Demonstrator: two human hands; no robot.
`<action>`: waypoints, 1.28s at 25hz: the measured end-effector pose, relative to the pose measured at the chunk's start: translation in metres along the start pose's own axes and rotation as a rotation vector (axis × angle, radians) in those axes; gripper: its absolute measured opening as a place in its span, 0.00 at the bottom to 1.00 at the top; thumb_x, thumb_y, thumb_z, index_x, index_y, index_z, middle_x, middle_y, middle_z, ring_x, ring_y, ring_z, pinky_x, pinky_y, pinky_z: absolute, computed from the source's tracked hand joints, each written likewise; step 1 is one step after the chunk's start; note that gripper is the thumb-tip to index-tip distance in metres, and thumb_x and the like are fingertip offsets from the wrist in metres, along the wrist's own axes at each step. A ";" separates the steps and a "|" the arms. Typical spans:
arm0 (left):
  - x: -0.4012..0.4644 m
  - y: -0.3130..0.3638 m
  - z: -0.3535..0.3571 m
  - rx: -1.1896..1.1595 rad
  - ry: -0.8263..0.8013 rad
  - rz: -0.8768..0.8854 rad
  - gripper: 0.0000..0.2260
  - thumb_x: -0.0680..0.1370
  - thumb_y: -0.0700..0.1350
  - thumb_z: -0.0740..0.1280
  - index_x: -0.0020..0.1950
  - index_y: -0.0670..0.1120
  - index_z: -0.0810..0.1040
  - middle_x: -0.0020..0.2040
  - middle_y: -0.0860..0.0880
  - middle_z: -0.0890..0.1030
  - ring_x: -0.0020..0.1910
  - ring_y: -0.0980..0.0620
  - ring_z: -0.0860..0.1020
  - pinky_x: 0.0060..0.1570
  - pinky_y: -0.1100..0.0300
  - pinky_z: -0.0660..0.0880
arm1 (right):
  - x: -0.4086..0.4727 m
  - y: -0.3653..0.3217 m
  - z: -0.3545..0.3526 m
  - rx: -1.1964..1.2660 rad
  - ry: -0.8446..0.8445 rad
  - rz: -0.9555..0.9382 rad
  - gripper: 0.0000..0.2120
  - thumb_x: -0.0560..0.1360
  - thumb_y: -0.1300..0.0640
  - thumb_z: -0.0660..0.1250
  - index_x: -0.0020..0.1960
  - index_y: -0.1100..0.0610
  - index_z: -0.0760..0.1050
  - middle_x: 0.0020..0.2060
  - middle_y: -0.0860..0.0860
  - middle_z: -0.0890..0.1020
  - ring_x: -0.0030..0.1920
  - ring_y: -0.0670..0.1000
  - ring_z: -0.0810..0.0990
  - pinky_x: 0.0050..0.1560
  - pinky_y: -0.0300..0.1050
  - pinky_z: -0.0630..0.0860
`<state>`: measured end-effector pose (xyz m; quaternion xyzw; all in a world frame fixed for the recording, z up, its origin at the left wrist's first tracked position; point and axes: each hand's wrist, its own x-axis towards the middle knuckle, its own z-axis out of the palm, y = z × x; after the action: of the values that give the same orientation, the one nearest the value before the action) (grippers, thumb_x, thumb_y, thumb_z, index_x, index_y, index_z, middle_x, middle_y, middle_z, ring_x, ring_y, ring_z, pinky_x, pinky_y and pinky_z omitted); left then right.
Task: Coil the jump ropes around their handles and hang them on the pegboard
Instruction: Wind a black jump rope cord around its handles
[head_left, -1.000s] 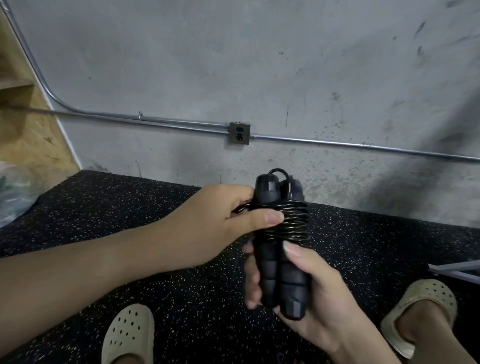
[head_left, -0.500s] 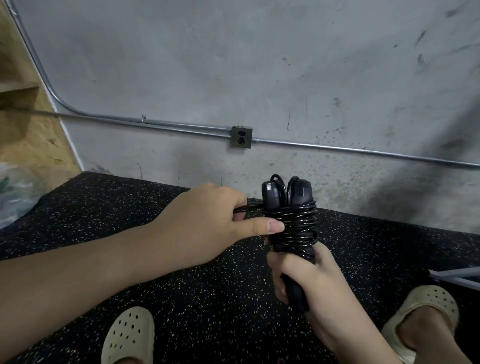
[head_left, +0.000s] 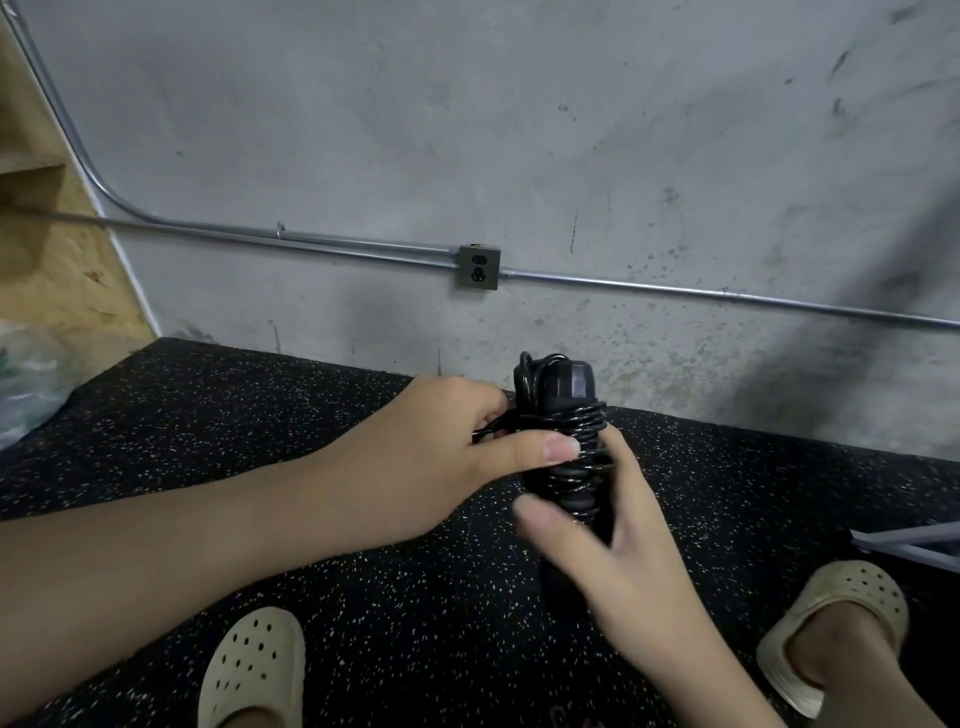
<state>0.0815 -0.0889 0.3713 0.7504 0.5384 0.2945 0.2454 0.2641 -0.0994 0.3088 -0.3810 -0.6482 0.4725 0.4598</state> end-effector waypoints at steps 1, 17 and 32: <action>-0.001 0.000 -0.002 -0.008 -0.011 0.002 0.23 0.71 0.72 0.64 0.33 0.53 0.75 0.28 0.53 0.73 0.27 0.58 0.67 0.29 0.63 0.66 | 0.001 0.000 -0.002 0.092 -0.022 0.012 0.33 0.67 0.33 0.75 0.67 0.44 0.74 0.57 0.48 0.84 0.56 0.49 0.83 0.60 0.47 0.78; -0.010 0.017 0.005 -0.187 0.075 0.042 0.16 0.77 0.46 0.74 0.61 0.57 0.76 0.46 0.55 0.83 0.34 0.61 0.79 0.38 0.66 0.79 | 0.016 -0.006 -0.011 0.671 0.119 0.151 0.28 0.65 0.30 0.71 0.46 0.55 0.79 0.34 0.58 0.78 0.23 0.52 0.69 0.27 0.44 0.66; -0.006 0.026 0.001 -0.380 0.448 0.190 0.11 0.72 0.55 0.71 0.52 0.55 0.82 0.47 0.58 0.86 0.43 0.57 0.85 0.35 0.62 0.82 | 0.011 -0.004 -0.009 1.123 -0.138 0.243 0.23 0.74 0.31 0.65 0.48 0.51 0.79 0.37 0.54 0.76 0.24 0.47 0.69 0.24 0.41 0.67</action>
<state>0.0980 -0.1023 0.3873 0.6545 0.4418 0.5697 0.2278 0.2693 -0.0879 0.3161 -0.1187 -0.2783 0.8171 0.4907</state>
